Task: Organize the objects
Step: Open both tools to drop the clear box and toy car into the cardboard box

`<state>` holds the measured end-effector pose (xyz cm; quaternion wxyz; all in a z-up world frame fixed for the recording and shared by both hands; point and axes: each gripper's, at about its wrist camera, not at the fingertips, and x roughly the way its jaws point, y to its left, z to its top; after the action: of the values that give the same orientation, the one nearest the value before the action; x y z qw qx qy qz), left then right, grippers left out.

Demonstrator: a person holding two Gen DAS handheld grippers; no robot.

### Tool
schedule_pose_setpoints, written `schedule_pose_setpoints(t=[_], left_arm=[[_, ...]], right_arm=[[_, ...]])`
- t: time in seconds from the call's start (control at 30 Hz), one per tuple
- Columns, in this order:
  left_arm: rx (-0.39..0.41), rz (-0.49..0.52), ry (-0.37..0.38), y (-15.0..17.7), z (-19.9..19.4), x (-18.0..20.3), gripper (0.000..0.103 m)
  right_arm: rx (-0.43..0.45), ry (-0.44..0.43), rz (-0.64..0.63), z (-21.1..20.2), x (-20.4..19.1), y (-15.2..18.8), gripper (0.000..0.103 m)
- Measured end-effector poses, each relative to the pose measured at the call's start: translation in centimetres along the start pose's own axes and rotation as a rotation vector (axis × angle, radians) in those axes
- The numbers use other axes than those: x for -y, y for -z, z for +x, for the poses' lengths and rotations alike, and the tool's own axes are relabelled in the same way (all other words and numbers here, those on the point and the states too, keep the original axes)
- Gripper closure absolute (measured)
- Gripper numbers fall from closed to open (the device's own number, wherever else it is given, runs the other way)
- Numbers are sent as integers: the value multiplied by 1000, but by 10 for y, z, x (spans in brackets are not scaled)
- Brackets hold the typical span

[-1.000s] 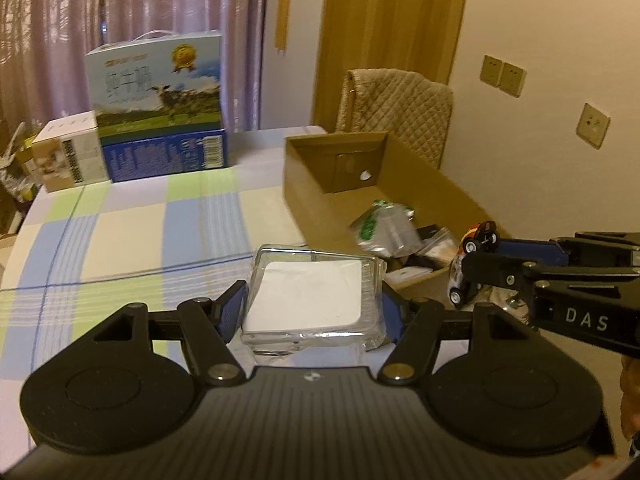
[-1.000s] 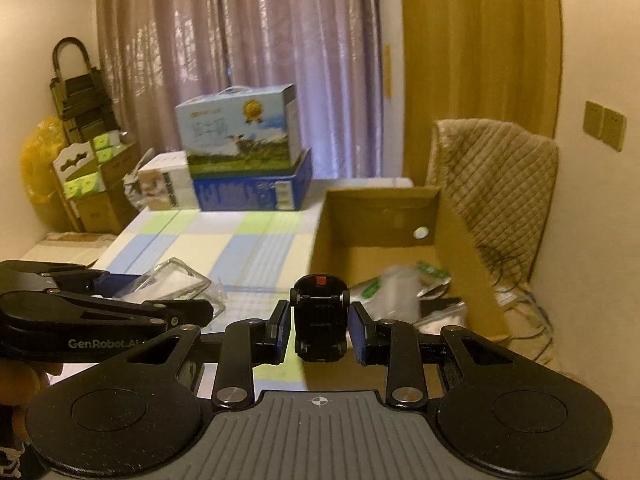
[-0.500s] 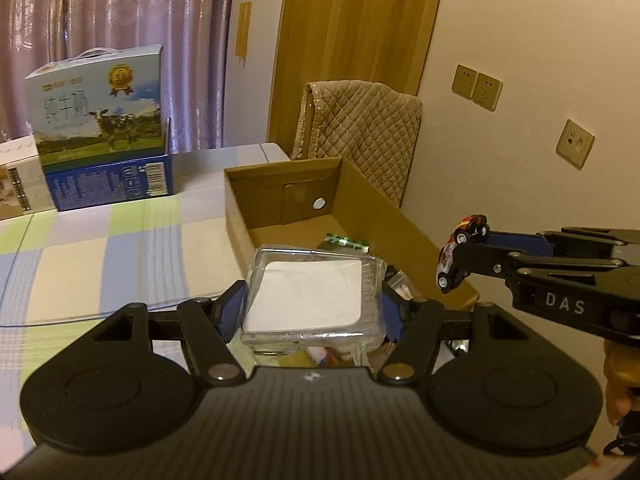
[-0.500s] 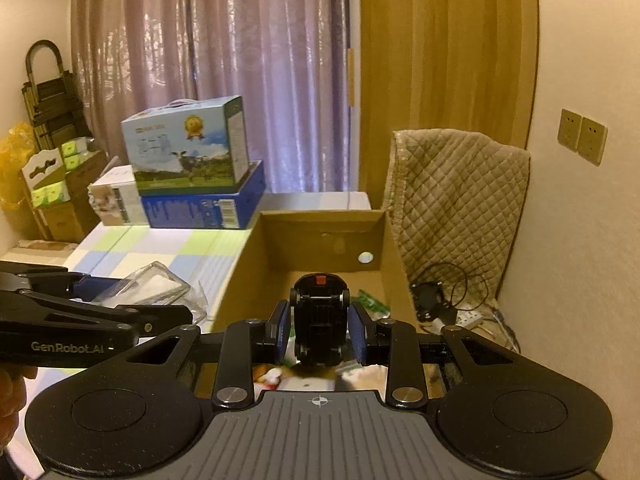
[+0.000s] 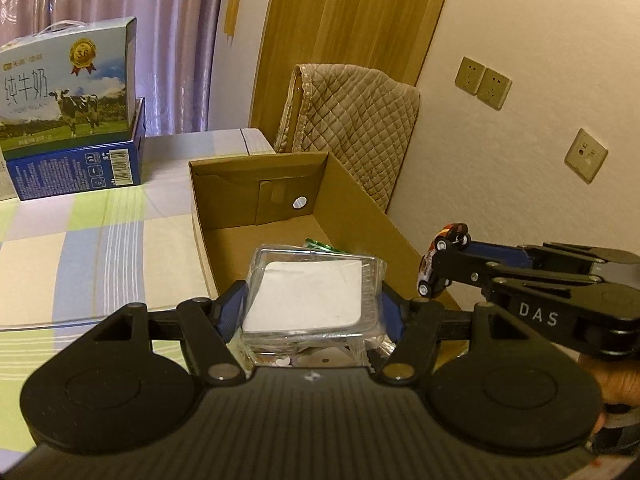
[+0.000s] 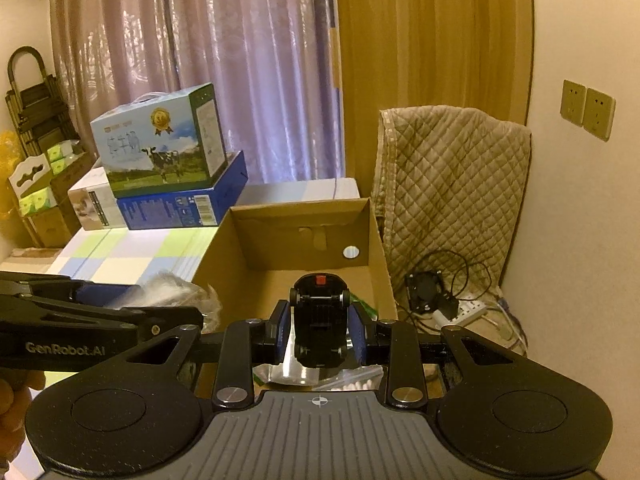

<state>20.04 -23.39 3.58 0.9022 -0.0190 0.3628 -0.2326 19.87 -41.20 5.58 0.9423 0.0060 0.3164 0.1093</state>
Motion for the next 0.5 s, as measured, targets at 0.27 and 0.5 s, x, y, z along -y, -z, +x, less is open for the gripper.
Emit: schedule_pose_setpoints(t=[0.27, 0.5], left_arm=[[22, -19, -6, -8, 6, -9, 25], [26, -30, -47, -6, 0, -23, 25]], right_arm=[[-7, -12, 13, 10, 4, -1, 75], [-19, -28, 10, 14, -2, 1, 75]])
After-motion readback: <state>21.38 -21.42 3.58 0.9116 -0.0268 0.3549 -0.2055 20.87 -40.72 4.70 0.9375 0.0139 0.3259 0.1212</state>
